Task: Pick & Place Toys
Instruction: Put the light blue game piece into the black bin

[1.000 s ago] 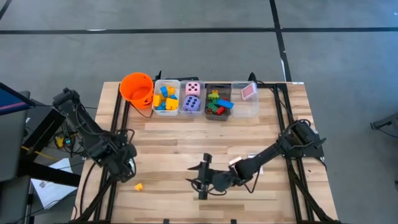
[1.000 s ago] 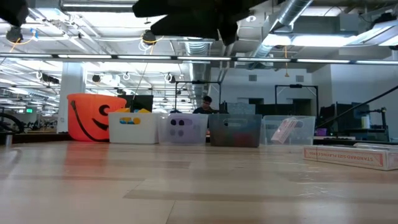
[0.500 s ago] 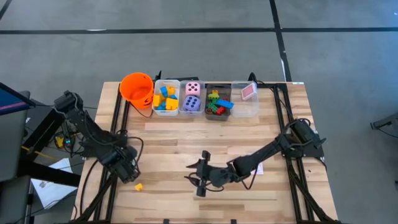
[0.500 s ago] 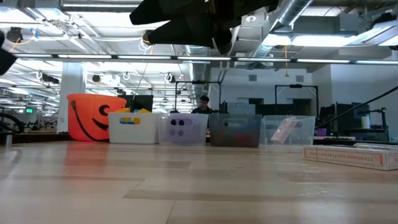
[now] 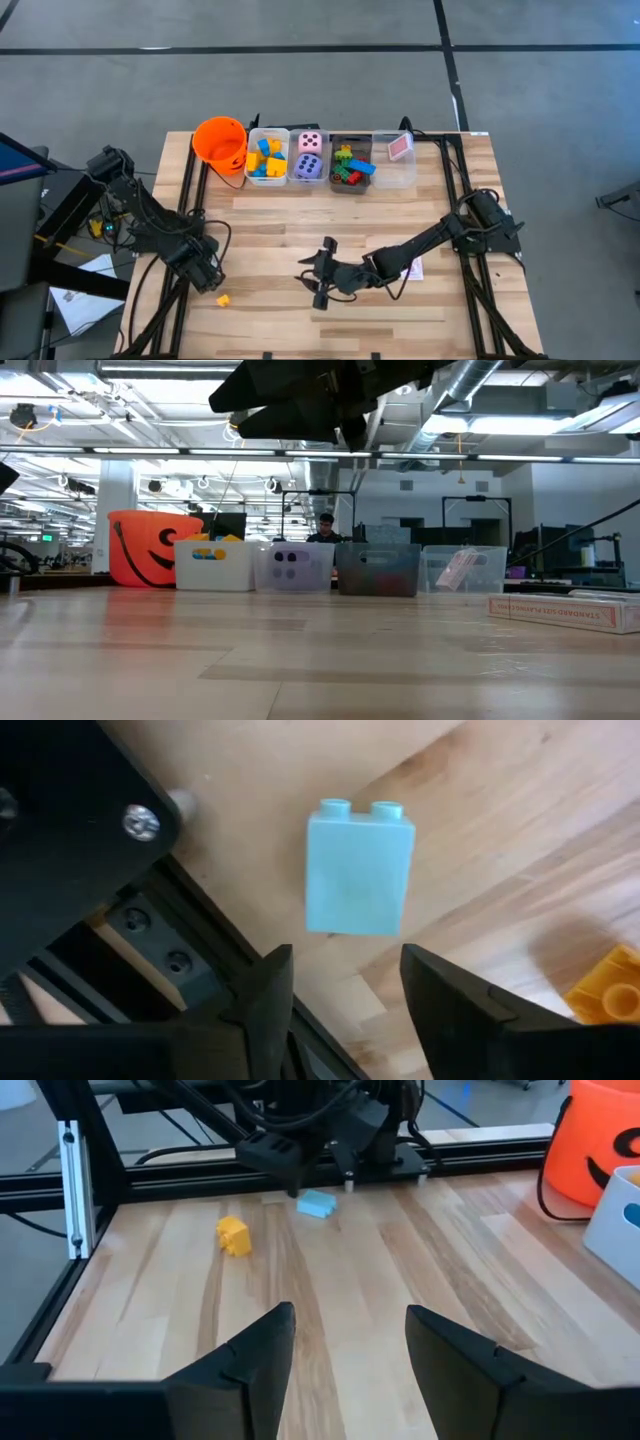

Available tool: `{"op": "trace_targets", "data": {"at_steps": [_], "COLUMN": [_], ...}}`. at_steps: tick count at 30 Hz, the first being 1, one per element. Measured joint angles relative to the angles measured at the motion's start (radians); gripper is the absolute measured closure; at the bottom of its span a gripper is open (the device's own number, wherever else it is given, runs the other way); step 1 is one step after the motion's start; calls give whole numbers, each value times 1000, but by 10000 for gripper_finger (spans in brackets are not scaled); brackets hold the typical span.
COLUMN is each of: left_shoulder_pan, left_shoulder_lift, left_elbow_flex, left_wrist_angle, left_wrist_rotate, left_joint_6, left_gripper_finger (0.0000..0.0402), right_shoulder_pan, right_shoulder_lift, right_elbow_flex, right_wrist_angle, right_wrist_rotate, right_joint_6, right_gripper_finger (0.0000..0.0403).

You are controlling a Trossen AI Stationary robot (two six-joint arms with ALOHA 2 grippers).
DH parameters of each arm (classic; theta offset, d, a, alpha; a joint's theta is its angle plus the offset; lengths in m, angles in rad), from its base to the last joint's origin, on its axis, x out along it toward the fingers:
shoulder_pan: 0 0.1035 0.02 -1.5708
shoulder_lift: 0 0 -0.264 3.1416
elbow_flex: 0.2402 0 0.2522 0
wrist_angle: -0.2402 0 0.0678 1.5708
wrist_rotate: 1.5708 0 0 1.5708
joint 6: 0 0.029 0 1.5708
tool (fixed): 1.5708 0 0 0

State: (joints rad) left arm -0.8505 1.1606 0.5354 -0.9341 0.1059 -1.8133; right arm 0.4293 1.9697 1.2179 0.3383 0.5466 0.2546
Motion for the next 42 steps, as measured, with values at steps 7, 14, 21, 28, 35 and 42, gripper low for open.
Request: {"op": "trace_targets", "data": {"at_steps": [7,14,21,28,35,42], "left_shoulder_pan": [0,0,0,0,0,1], "left_shoulder_lift": [0,0,0,0,0,-2], "left_elbow_flex": [0,0,0,-1,-18,-96], "left_wrist_angle": [23,18,19,70,94,140], "left_wrist_rotate": [0,-65,-110,-114,-113,-68], "left_joint_6": [1,2,2,-2,-11,-77], "left_gripper_finger": [159,87,58,65,73,74], "right_shoulder_pan": [0,0,0,-7,-13,-13], "right_shoulder_lift": [0,0,0,0,-1,-1], "right_elbow_flex": [0,0,0,0,0,0], "right_wrist_angle": [0,-1,-1,-1,-1,1], "right_wrist_rotate": [0,0,0,0,0,0], "right_joint_6": [0,0,0,0,-1,-3], "right_gripper_finger": [214,214,214,214,214,214]}}
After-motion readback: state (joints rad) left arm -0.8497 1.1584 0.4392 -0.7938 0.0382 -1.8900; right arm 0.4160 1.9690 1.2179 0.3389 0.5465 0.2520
